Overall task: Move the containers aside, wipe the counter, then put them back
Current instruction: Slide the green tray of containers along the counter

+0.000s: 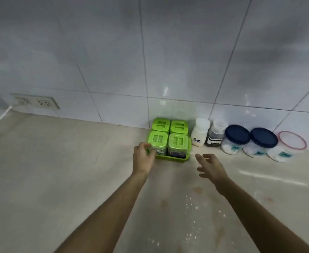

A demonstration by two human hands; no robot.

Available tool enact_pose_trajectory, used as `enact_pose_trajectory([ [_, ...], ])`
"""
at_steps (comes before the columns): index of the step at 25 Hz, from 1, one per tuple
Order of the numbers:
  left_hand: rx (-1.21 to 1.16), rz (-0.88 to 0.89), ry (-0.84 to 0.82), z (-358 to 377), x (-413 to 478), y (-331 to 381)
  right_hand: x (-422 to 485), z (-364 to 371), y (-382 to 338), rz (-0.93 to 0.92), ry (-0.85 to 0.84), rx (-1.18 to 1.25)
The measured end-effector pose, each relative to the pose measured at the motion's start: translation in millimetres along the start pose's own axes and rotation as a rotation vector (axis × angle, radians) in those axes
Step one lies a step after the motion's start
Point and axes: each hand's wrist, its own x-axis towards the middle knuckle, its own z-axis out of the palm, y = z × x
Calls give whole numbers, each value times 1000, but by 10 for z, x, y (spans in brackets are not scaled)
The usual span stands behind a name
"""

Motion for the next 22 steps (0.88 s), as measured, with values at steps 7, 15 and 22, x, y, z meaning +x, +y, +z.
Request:
enact_pose_trajectory([
  [7,-238,-284,-180,92,432,-190,478,423,71,77,-9,175],
  [15,-403,-360,-244,-542,311,-111,69,606,-352,87,-81,228],
  [22,-520,-298,-11,-1637,-278,-630,-661,1510,-713,-57,-291,110],
])
